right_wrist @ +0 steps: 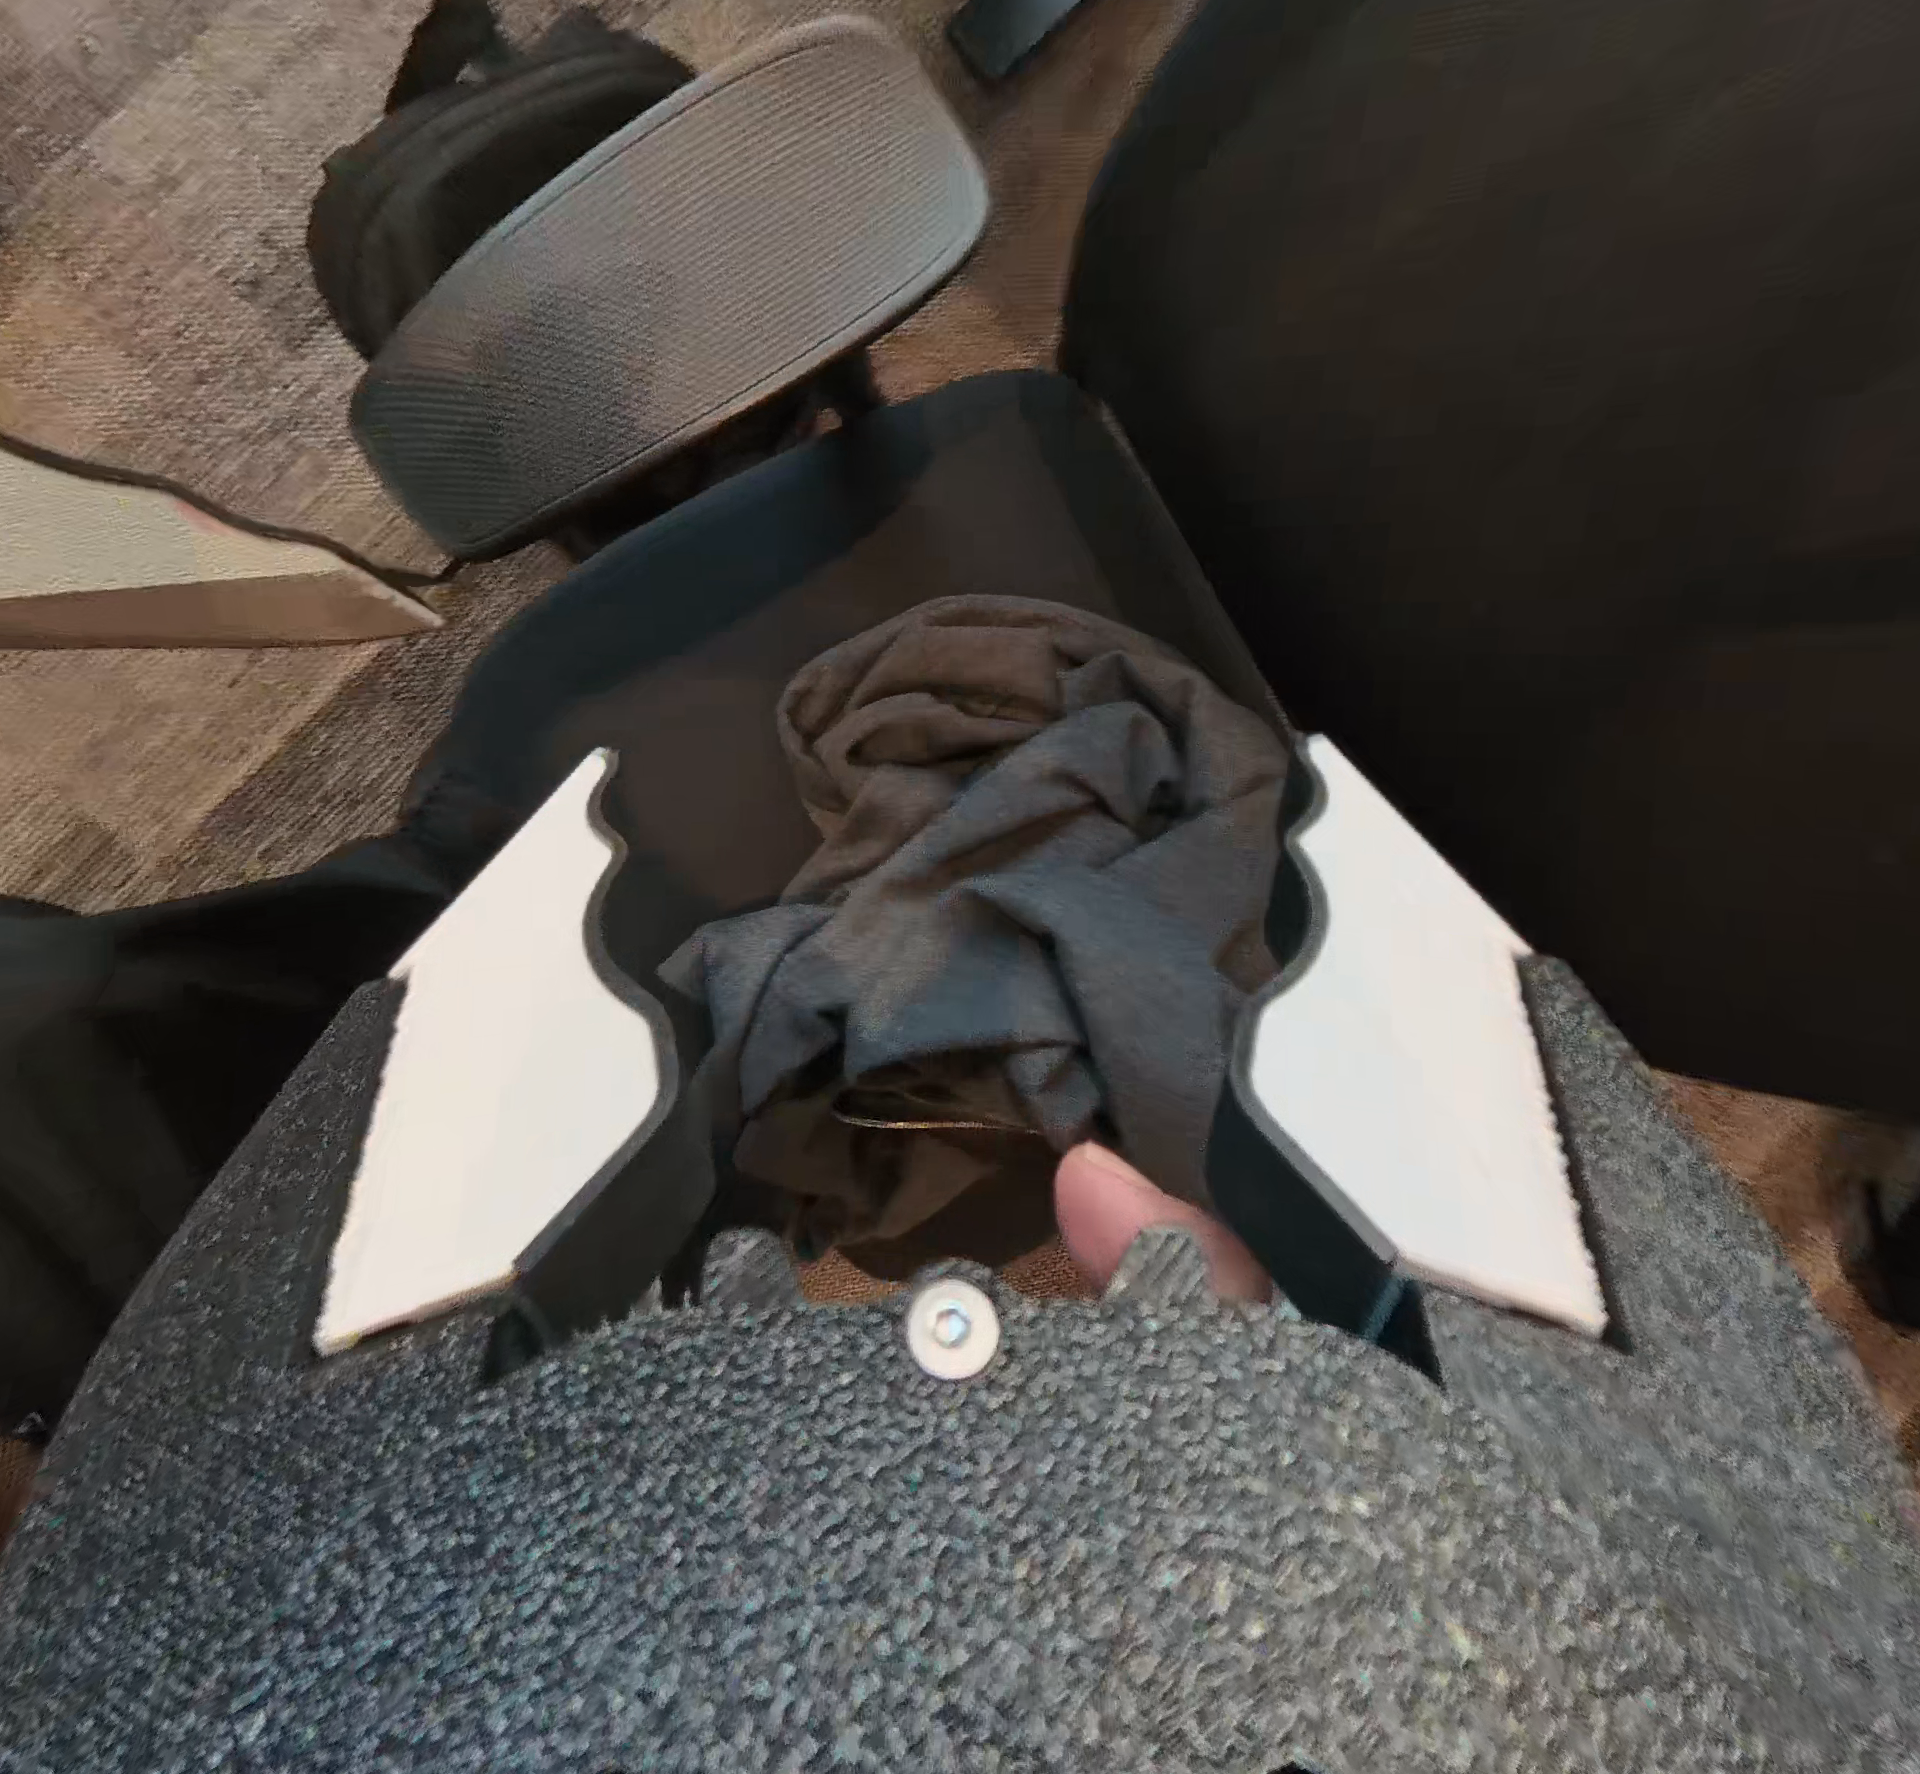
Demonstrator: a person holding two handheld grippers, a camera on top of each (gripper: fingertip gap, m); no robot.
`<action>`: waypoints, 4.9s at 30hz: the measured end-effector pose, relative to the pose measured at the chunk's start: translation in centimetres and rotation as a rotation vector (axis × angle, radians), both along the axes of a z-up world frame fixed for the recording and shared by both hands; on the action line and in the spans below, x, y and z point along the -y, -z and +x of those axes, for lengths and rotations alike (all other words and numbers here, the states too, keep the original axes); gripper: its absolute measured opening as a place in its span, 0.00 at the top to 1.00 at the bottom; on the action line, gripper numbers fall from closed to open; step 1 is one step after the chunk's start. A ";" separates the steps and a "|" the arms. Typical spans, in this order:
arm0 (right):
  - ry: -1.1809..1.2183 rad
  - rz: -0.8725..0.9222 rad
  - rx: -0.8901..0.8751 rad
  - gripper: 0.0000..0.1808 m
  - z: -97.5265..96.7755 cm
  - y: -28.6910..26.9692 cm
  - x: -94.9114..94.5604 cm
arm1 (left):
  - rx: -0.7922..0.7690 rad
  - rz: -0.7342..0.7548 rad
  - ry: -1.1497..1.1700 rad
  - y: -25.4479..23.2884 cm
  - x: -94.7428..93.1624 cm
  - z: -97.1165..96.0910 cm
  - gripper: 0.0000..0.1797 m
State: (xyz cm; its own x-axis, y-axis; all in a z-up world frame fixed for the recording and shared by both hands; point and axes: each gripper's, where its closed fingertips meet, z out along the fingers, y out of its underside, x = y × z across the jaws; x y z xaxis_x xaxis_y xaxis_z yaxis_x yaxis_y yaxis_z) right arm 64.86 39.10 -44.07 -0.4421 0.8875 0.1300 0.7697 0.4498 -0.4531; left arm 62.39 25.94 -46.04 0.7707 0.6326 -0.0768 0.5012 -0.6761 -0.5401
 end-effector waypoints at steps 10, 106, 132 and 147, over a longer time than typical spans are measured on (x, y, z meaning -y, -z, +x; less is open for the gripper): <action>0.238 0.052 -0.188 0.33 -1.3 -10.5 -11.5 | -0.199 0.111 0.080 -9.9 -8.5 -4.1 0.32; 0.341 0.124 -0.216 0.30 41.9 -12.0 -32.0 | -0.249 0.156 0.650 -17.9 -29.8 39.3 0.90; -0.202 -0.061 -0.276 0.18 39.8 -15.7 -18.6 | -0.364 0.113 -0.353 -17.3 -15.0 44.8 0.38; -0.243 0.052 -0.215 0.14 45.6 -7.6 -13.9 | -0.415 0.068 -0.180 -10.6 -12.8 45.1 0.40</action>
